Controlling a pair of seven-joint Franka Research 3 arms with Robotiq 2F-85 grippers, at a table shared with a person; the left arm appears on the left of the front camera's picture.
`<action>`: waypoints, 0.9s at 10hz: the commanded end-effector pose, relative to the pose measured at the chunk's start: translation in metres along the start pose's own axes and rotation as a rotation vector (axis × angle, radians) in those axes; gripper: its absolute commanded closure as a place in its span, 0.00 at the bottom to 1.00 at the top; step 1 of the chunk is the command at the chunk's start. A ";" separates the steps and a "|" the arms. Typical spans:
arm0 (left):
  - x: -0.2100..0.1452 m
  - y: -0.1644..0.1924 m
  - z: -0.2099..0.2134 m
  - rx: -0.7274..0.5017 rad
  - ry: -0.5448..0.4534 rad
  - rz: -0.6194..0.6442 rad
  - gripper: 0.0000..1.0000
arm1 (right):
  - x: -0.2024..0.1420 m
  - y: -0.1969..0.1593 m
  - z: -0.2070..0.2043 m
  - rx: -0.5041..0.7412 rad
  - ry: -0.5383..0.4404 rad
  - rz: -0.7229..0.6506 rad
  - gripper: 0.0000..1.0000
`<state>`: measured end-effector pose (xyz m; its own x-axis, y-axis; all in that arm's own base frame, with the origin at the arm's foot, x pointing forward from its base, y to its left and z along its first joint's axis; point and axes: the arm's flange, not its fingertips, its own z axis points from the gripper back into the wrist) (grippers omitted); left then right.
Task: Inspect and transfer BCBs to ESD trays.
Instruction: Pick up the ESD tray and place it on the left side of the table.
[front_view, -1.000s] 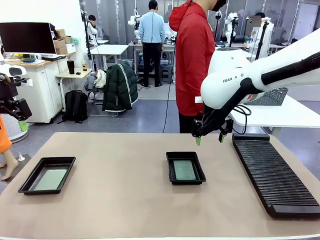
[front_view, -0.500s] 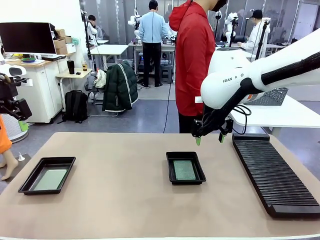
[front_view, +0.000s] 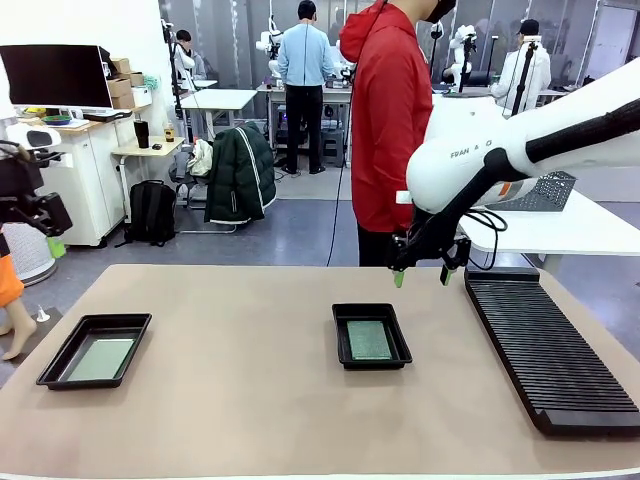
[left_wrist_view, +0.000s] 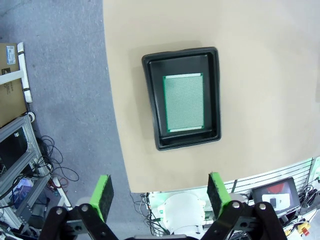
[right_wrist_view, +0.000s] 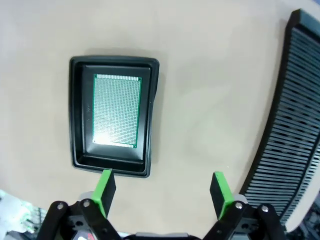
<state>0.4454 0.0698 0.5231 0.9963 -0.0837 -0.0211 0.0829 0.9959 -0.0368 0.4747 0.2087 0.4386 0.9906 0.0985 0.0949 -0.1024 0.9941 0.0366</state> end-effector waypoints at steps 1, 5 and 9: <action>0.009 -0.039 0.012 -0.010 -0.008 0.021 0.00 | -0.002 -0.033 0.005 0.118 0.022 -0.080 0.00; 0.033 -0.131 0.030 -0.002 -0.020 0.049 0.00 | -0.002 -0.087 0.010 0.349 0.060 -0.127 0.00; 0.064 -0.227 0.021 -0.028 -0.014 0.093 0.00 | 0.005 -0.129 0.001 0.543 0.077 -0.144 0.00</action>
<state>0.4821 -0.1492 0.5504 0.9999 -0.0135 -0.0042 0.0133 0.9986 -0.0509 0.4905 0.0897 0.4423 0.9994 -0.0335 -0.0068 0.0325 0.8701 0.4917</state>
